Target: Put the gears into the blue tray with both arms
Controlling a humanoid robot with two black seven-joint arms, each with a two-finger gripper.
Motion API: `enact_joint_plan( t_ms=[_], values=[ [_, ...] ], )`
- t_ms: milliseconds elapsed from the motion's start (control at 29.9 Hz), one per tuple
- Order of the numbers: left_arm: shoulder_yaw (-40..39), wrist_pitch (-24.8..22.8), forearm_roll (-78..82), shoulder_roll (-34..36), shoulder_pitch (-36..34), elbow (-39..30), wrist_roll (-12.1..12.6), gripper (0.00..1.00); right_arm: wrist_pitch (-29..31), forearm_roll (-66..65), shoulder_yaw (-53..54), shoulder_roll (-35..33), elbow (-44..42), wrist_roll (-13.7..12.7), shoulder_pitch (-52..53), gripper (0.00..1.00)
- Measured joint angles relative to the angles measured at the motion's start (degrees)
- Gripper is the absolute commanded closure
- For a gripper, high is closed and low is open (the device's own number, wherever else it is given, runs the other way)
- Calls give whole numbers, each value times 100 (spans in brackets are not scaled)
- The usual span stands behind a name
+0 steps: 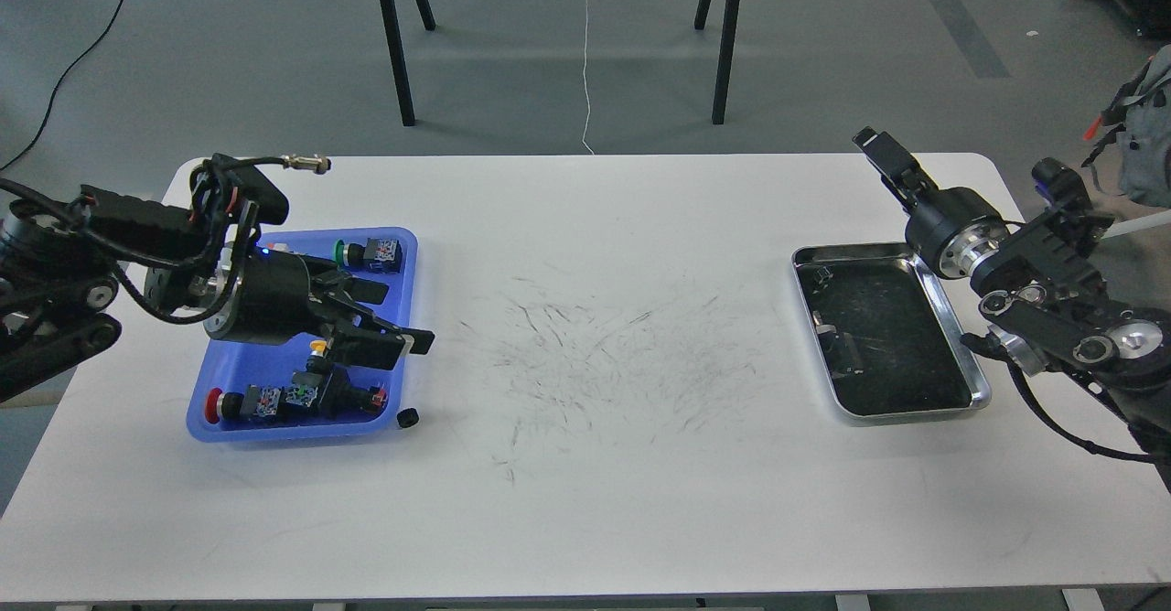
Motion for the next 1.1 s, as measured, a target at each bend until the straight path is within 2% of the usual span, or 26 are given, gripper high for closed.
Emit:
enact_joint_plan(
  t_ms=[234, 468, 635, 936, 1103],
  values=[
    [214, 89, 1465, -642, -40, -3, -1, 0, 0, 0, -27, 2, 1, -5, 2, 16],
    [279, 255, 1684, -1054, -41, -37, -2, 0, 0, 0, -51, 2, 1, -2, 4, 16],
    [580, 382, 1685, -1103, -64, 31, -2, 0, 0, 0, -52, 2, 1, 2, 4, 16],
    [1158, 1058, 1686, -1110, -131, 372, 1, 0, -7, 0, -49, 2, 1, 4, -52, 16],
    [1320, 1258, 1685, -1175, -131, 650, 1, 0, -10, -5, -46, 2, -8, 4, -64, 16]
  ],
)
